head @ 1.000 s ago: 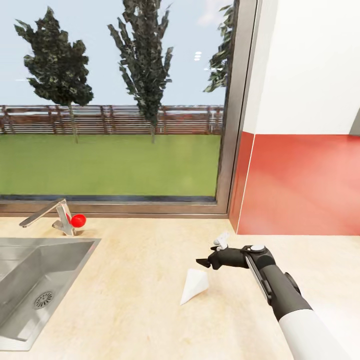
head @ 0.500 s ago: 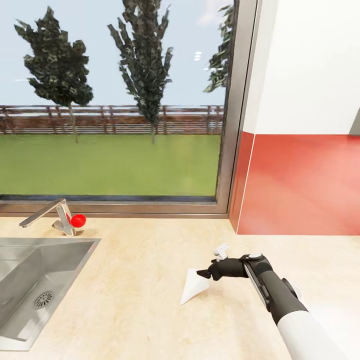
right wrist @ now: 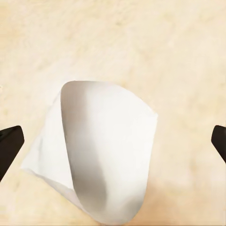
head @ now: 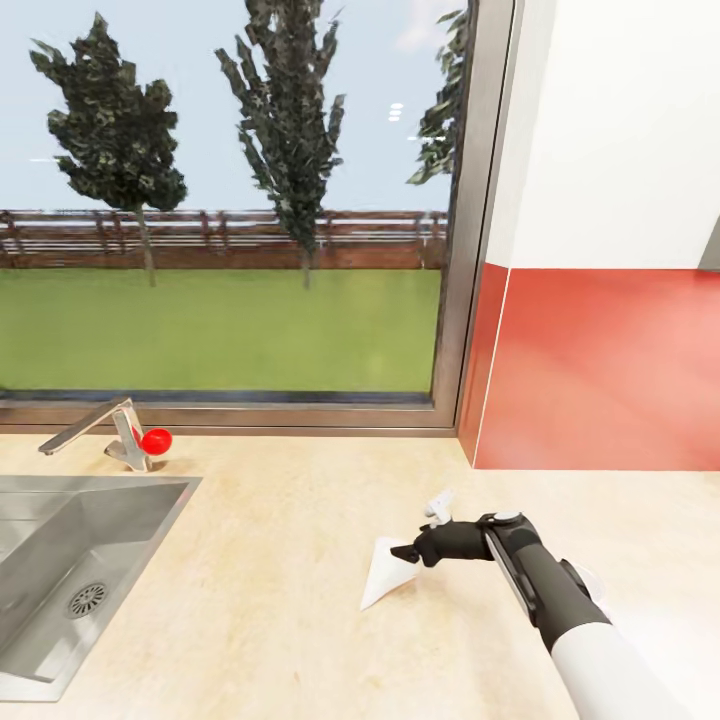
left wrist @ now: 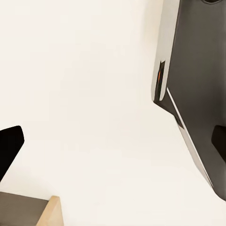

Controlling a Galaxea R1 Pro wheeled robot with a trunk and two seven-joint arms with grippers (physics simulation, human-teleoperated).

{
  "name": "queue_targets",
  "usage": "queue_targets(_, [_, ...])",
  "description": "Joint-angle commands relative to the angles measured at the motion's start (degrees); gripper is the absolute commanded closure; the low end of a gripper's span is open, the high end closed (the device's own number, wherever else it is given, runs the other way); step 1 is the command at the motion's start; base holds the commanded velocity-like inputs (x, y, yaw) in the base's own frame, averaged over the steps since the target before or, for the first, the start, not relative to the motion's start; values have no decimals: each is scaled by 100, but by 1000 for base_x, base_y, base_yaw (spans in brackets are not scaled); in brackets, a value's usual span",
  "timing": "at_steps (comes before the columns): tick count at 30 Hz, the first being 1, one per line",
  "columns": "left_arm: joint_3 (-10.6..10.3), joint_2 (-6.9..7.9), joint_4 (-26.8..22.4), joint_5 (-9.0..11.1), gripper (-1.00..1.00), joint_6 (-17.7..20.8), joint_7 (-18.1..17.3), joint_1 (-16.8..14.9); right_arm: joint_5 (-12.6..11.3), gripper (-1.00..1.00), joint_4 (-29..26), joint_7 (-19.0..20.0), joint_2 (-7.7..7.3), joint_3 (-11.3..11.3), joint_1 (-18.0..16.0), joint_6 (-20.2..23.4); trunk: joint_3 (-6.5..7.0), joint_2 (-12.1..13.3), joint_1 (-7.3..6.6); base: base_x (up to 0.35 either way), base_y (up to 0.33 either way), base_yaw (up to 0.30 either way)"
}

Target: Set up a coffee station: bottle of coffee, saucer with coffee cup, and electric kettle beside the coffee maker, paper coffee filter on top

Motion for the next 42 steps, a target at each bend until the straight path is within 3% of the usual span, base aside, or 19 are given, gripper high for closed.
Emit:
queue_targets(1, [0,0,12,23,-100,-32,6,-2,47,-100,46,32,0,9,-1,-64,0,-3,2,0,0,0])
queue_targets(7, [2,0,12,23,-100,-32,6,-2,47,-100,287,28,35,240,-1,-349,0,-3,2,0,0,0])
queue_targets(42, [-2,0,12,23,-100,-32,6,-2,47,-100,693,23,38,253,-1,-590,0,-3,2,0,42,0])
